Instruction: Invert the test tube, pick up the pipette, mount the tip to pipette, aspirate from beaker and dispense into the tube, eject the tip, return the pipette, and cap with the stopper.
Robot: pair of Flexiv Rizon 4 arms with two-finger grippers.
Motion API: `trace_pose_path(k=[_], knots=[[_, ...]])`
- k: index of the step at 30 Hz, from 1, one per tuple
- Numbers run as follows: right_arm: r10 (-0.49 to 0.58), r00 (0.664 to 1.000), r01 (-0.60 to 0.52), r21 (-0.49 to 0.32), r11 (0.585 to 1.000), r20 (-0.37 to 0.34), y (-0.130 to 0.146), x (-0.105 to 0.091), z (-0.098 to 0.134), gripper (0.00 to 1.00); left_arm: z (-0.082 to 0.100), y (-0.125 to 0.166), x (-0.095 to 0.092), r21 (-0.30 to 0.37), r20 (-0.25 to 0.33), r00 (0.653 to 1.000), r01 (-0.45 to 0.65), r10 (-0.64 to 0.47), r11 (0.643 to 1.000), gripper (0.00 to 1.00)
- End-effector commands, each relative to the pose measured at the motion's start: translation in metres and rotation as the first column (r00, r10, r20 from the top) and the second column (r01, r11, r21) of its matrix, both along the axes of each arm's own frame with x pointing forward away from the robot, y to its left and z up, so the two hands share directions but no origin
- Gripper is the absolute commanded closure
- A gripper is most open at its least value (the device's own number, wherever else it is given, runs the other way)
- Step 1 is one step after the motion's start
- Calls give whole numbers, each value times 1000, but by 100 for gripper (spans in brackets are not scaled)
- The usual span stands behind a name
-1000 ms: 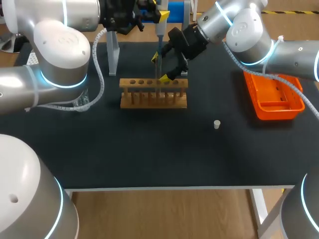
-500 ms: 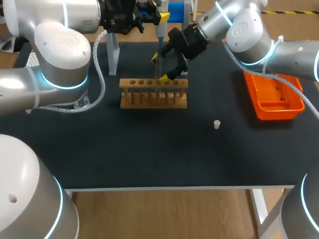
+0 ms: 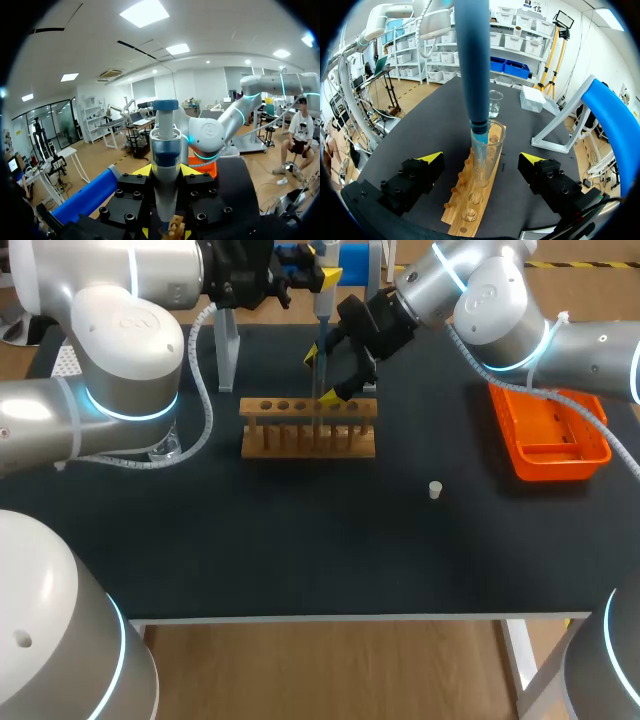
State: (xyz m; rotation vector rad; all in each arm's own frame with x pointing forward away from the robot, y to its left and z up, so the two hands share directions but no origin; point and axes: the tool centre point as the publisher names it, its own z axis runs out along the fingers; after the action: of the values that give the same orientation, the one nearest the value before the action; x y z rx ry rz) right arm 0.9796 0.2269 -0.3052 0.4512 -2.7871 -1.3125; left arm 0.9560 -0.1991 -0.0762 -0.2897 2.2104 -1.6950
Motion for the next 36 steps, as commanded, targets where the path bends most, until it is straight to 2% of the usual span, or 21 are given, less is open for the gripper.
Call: trace_pose_path(k=[1,36], knots=[[2,1000,-2,-3,1000,-1,-1,0,1,0,-5,-2,0,-8,5,1000,1,-1,1000,100],[2,1000,-2,-3,1000,-1,-1,0,1,0,-13,-3,-2,-8,31,999,-11,12,1000,100]])
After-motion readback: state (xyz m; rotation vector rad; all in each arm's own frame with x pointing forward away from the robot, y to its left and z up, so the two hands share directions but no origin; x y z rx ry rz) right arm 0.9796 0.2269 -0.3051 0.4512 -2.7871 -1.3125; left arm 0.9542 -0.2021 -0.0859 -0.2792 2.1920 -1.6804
